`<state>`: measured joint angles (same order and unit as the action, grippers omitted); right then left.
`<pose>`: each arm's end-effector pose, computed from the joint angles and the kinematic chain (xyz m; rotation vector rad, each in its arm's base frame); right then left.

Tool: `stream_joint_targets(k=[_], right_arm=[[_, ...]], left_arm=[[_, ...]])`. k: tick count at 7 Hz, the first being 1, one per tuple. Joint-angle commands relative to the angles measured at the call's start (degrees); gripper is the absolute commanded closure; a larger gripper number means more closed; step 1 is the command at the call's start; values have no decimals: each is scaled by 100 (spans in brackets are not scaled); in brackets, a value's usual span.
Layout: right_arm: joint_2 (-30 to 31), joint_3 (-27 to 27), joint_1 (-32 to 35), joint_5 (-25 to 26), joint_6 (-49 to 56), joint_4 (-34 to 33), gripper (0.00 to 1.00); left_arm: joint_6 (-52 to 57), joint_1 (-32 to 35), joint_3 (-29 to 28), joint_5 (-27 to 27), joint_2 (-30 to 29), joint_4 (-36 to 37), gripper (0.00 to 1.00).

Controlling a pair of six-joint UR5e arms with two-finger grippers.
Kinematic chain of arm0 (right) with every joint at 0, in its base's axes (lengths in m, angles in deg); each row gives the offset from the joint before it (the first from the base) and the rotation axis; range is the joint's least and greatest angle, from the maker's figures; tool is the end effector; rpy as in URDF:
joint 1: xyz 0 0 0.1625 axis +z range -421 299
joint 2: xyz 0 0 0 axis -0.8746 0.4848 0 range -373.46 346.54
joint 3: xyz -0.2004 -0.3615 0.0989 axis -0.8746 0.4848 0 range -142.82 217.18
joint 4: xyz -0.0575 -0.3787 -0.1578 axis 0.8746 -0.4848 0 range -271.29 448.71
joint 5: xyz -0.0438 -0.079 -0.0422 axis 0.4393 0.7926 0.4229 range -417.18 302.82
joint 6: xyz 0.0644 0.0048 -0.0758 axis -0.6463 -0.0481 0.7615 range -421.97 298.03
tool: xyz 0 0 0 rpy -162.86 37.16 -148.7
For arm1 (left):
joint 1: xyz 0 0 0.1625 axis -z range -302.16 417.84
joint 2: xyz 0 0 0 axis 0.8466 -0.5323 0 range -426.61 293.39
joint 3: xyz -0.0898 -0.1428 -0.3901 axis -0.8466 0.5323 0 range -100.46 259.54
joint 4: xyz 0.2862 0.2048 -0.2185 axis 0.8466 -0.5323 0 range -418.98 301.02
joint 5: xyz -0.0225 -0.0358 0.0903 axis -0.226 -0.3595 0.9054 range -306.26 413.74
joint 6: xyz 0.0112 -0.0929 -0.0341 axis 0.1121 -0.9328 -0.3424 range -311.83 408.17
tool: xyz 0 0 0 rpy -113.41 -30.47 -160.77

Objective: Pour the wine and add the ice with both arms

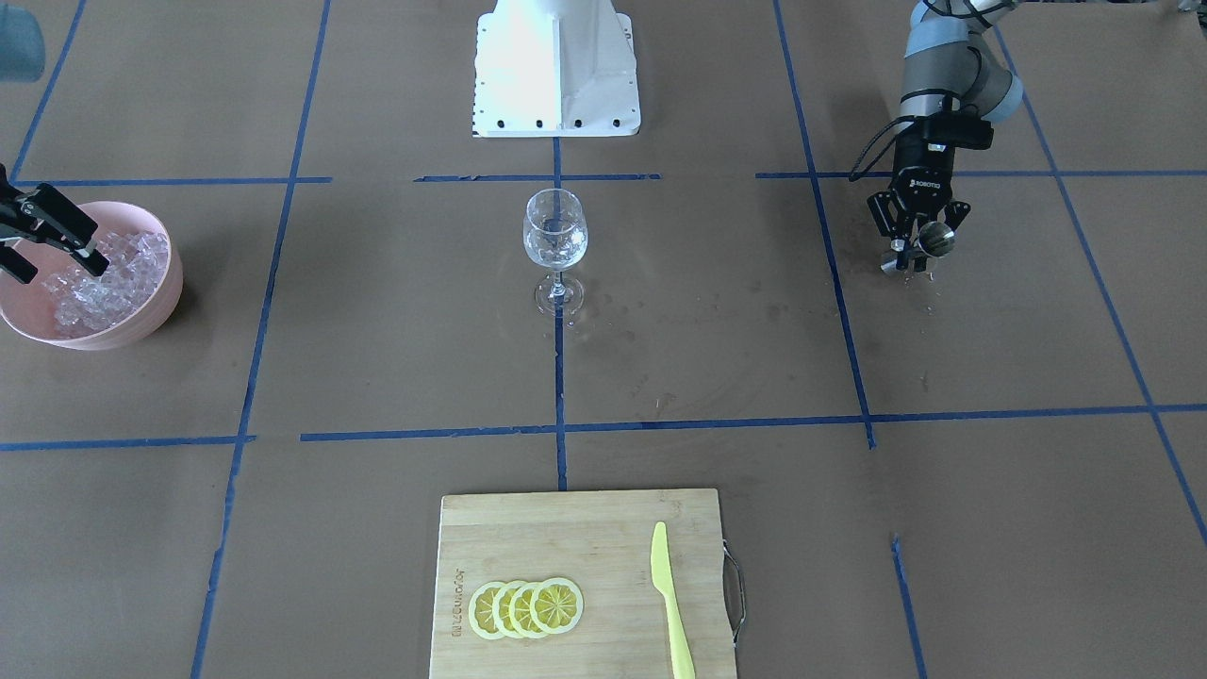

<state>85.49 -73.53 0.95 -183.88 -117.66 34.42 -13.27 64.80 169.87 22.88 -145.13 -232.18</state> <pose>-0.1437 -0.4266 0.4828 0.1926 -0.9808 0.1764 0.3501 -0.2631 0.5757 1.1736 0.8000 -0.3355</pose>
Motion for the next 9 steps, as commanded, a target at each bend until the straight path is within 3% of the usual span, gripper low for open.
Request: stream_joint_targets(k=[1, 7, 9], right_arm=[[1, -21, 1, -4, -12, -3, 0], [1, -21, 1, -4, -12, -3, 0], [1, -21, 1, -4, -12, -3, 0]], left_arm=[[0, -2, -7, 10, -5, -12, 71], [0, -46, -16, 19, 3, -12, 63], [0, -46, -7, 19, 3, -12, 29]])
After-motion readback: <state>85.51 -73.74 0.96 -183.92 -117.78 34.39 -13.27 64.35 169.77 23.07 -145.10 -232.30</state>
